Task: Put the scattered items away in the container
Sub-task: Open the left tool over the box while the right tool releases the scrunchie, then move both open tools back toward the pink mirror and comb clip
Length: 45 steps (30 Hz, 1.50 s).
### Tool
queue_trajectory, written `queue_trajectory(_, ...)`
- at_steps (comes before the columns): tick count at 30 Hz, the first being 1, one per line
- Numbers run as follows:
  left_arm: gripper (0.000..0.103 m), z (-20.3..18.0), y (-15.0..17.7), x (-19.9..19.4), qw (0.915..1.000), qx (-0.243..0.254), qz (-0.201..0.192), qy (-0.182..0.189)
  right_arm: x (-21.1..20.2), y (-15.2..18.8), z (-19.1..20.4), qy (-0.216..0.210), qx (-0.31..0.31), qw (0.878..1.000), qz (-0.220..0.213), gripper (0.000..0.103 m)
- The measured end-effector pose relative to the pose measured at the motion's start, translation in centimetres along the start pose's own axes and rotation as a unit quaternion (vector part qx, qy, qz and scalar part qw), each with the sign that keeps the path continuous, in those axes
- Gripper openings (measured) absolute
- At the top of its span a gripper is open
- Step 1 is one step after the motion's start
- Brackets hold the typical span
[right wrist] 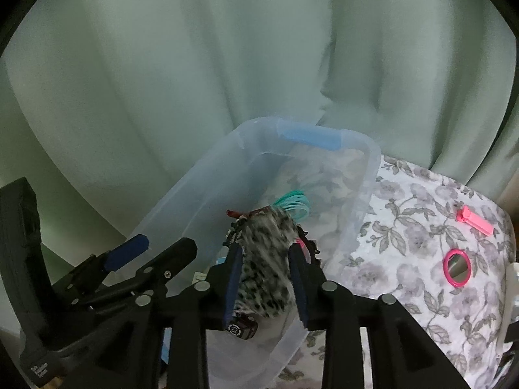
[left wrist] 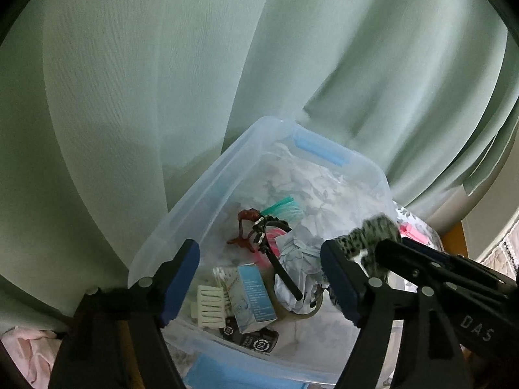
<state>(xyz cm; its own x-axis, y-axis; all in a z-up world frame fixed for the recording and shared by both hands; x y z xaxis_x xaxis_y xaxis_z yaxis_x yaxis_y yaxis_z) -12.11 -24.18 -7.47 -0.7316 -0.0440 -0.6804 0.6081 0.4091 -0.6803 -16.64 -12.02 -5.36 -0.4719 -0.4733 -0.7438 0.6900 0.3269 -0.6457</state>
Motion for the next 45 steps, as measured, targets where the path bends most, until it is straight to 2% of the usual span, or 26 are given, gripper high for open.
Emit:
queue_trajectory(4,0.082,-0.4,-0.1,-0.5,1.0000,0.004,-0.002,-0.006,-0.9,0.1,-0.3,-0.010,0.009,1.000,-0.009,0.048)
queue_trajectory(8,0.082,-0.9,-0.1,-1.0,0.9999,0.008,-0.005,-0.012,-2.1,0.3,-0.6,-0.017,0.015,1.000,-0.019,0.054)
queue_trajectory(14,0.082,-2.8,-0.2,-2.3,0.9993,0.025,-0.020,-0.017,-4.5,0.9,-2.1,-0.020,0.033,0.998,-0.040,0.056)
queue_trajectory(18,0.091,-4.1,-0.3,-3.3,0.9987,0.036,-0.031,-0.018,-6.1,1.2,-3.1,-0.022,0.044,0.997,-0.055,0.056)
queue_trajectory(20,0.091,-5.0,-0.3,-3.8,0.9981,0.045,-0.040,-0.014,-6.9,1.4,-3.6,-0.023,0.050,0.997,-0.062,0.060)
queue_trajectory(25,0.094,-7.4,0.0,-4.8,0.9960,0.069,-0.057,-0.001,-8.9,2.3,-5.3,-0.020,0.067,0.994,-0.081,0.061)
queue_trajectory(37,0.100,-12.8,1.1,-6.5,0.9888,0.122,-0.086,0.010,-12.6,4.9,-9.7,-0.006,0.103,0.987,-0.119,0.071)
queue_trajectory(39,0.100,-13.7,1.3,-6.7,0.9874,0.128,-0.092,0.015,-13.1,5.3,-10.6,-0.002,0.110,0.986,-0.125,0.074)
queue_trajectory(43,0.101,-15.5,1.8,-6.5,0.9851,0.142,-0.093,0.024,-14.1,6.1,-12.4,0.004,0.129,0.982,-0.137,0.096)
queue_trajectory(45,0.101,-16.3,2.1,-6.3,0.9841,0.150,-0.091,0.027,-14.6,6.5,-13.3,0.007,0.137,0.980,-0.144,0.101)
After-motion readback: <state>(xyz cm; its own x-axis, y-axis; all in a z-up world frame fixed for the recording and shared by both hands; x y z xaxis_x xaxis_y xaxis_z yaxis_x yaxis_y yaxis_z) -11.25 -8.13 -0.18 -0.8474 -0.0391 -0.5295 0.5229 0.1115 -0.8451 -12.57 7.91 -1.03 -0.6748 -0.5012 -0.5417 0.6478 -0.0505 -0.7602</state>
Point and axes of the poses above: each gripper's, at about its wrist camera, not at the fingertips, and x roughly the way its jaws point, z to its left, y to its underside, the point moved 7 cm from there along x, roughly the way its jaws point, and after that the axes turned 2 degrees about y, right-handed, at the moved point
